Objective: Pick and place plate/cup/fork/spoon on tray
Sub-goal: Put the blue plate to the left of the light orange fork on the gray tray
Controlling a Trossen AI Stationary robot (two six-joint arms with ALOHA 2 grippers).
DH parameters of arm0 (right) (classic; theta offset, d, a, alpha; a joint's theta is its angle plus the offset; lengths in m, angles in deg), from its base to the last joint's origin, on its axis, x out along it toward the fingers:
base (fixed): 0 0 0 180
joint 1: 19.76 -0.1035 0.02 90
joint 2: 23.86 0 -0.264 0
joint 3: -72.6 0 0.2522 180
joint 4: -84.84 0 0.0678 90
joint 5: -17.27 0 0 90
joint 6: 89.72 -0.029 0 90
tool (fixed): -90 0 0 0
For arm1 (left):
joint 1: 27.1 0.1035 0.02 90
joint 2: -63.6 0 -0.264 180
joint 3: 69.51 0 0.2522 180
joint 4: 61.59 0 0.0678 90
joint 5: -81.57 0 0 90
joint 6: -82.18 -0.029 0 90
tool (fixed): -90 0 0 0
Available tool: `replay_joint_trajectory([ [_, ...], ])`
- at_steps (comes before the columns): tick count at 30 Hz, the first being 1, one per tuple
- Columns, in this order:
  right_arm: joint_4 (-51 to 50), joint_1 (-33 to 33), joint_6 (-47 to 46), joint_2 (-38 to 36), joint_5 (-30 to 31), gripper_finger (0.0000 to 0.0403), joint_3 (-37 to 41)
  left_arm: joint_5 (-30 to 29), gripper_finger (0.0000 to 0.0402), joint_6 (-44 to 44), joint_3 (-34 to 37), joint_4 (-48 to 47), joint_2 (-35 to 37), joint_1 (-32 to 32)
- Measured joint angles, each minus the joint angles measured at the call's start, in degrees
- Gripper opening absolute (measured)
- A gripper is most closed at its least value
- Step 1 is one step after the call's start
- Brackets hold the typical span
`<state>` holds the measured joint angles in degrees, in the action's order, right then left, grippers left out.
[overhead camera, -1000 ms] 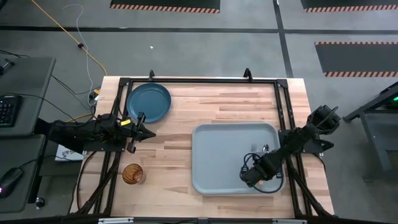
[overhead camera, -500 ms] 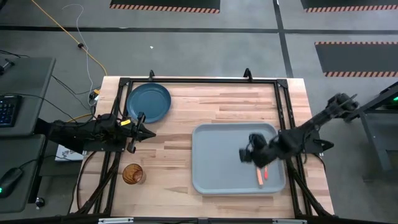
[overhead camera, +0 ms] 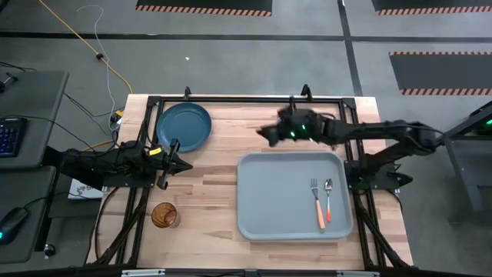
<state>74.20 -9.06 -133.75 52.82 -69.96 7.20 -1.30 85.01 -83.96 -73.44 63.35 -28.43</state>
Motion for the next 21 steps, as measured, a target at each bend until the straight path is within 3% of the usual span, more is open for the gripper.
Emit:
replay_joint_trajectory([
  [5,27.14,7.27,2.70,9.71,-6.87,0.0179,0.00,0.00,0.0003,0.00,-0.01,0.00,0.00,-0.01],
  [10,47.76,9.56,-2.64,17.29,-16.34,0.0179,0.00,0.00,0.0003,0.00,-0.02,0.00,0.00,-0.01],
  [13,51.95,9.57,-5.84,19.06,-20.55,0.0179,0.00,-0.75,0.0003,0.01,-0.02,0.02,0.00,0.02],
  [16,52.39,8.70,-6.91,19.11,-22.21,0.0179,0.00,-6.13,0.0003,-0.02,-0.01,-0.21,0.00,0.14],
  [21,56.18,5.68,-6.95,18.72,-19.38,0.0179,0.00,-10.27,0.0003,5.74,0.00,5.04,-0.02,0.14],
])
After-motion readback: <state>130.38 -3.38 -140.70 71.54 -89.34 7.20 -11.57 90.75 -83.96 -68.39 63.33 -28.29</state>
